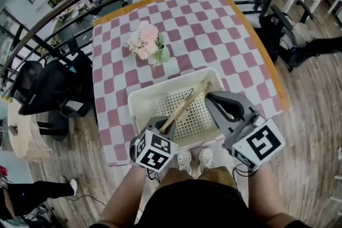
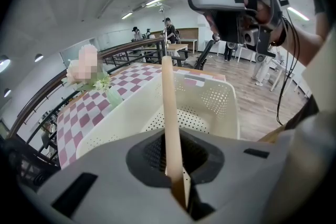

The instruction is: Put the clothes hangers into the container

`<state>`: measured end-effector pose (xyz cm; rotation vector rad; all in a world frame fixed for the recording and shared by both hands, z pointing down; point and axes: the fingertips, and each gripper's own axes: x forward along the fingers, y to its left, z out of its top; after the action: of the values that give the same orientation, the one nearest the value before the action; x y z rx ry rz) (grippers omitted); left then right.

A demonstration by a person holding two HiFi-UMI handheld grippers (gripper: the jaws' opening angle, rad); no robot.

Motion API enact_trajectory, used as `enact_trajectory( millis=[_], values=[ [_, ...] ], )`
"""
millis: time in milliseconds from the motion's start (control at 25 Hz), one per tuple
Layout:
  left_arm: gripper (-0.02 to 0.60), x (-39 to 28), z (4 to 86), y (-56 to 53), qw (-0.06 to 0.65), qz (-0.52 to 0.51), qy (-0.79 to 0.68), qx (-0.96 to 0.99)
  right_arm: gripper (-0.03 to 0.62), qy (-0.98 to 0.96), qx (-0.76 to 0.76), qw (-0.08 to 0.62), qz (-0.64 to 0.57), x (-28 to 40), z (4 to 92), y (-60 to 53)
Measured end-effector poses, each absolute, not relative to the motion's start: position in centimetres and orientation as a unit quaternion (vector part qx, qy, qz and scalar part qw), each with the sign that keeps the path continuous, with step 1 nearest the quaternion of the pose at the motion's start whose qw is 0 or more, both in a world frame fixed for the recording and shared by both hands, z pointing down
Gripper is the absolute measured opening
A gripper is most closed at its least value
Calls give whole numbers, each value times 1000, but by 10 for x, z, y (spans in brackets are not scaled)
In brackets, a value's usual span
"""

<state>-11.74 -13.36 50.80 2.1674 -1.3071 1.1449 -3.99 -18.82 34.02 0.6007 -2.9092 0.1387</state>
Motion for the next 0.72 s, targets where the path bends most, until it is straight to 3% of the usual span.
enact_trajectory(
  millis=[400, 720],
  values=[
    [18, -118, 508, -133, 186, 399, -462, 770, 34, -973, 210, 83, 50, -35, 340, -188],
    [75, -106, 502, -136, 187, 377, -449, 788, 34, -973, 211, 83, 51, -35, 340, -185]
  ],
)
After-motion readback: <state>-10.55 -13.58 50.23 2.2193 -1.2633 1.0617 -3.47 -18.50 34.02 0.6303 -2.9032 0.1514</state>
